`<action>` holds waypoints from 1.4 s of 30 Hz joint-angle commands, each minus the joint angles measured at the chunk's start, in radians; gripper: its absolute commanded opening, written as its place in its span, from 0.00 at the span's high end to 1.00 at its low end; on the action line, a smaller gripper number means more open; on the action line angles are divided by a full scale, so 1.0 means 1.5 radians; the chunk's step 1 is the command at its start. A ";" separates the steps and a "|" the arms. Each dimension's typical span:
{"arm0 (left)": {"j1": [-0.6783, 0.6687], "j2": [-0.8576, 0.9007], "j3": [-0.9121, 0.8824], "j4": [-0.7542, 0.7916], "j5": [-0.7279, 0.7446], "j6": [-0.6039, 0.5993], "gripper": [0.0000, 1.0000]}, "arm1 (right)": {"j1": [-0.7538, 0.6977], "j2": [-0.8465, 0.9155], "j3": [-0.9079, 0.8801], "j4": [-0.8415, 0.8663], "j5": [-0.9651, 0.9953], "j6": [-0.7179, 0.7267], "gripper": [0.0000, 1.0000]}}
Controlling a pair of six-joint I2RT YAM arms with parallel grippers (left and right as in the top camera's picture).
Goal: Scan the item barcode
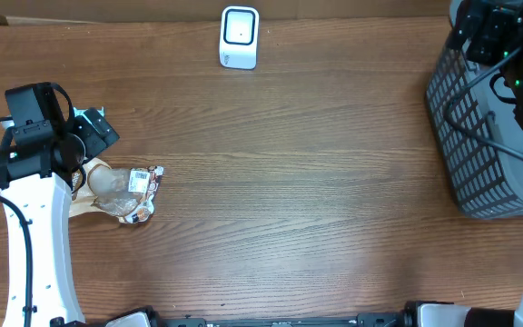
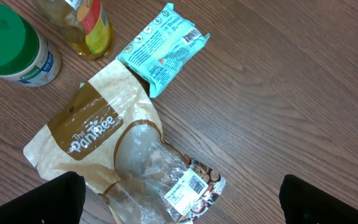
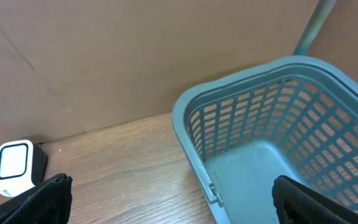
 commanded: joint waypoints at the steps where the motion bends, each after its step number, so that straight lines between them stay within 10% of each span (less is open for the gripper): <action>1: 0.003 -0.001 0.001 0.001 -0.009 0.006 0.00 | 0.003 -0.045 0.012 0.002 0.007 0.003 0.00; 29: 0.003 -0.001 0.002 0.001 -0.009 0.006 0.00 | 0.003 -0.284 0.012 0.000 0.007 0.003 0.00; 42: 0.003 -0.001 0.001 0.001 -0.009 0.006 0.00 | 0.003 -0.273 0.007 -0.187 0.007 0.003 0.00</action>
